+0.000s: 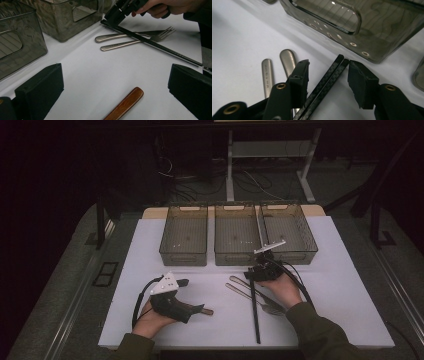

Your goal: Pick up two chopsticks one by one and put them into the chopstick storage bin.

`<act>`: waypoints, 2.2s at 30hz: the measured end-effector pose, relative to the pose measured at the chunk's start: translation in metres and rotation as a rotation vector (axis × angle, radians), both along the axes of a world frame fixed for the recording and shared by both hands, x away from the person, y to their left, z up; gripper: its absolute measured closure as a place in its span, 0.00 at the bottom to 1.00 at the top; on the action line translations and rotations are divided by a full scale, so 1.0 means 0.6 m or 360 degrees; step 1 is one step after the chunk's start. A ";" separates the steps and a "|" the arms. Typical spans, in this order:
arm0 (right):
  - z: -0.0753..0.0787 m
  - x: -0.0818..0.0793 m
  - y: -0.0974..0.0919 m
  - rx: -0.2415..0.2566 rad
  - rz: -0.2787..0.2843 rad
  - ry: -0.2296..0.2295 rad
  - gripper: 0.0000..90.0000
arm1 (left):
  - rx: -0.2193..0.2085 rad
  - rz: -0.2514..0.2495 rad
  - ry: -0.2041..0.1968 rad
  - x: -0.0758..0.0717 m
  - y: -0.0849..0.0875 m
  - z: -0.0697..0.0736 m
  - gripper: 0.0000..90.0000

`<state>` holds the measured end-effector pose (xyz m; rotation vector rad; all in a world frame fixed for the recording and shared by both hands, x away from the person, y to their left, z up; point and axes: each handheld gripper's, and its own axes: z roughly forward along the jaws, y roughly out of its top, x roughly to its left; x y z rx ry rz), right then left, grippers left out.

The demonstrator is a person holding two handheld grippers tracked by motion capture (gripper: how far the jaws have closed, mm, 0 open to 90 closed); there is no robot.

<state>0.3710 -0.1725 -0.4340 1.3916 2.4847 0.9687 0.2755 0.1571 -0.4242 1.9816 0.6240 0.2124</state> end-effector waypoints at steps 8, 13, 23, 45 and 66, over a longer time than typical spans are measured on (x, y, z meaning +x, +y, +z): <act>-0.007 0.004 0.004 -0.0017 -0.0035 0.0040 0.62 | 0.0001 -0.0001 -0.0003 0.000 0.001 0.000 0.00; -0.007 0.003 0.010 -0.0032 -0.0039 0.0040 0.64 | 0.0001 0.0000 -0.0006 0.000 0.001 0.001 0.00; -0.006 0.005 0.021 -0.0046 -0.0022 0.0044 0.71 | -0.0001 -0.0001 -0.0008 0.000 0.001 0.001 0.00; 0.001 0.005 0.055 -0.0057 0.0069 0.0013 0.81 | -0.0004 -0.0005 -0.0006 -0.001 0.001 0.002 0.00; 0.006 -0.008 0.092 -0.0071 0.0240 -0.0039 0.84 | -0.0008 -0.0008 -0.0006 -0.002 0.000 0.002 0.00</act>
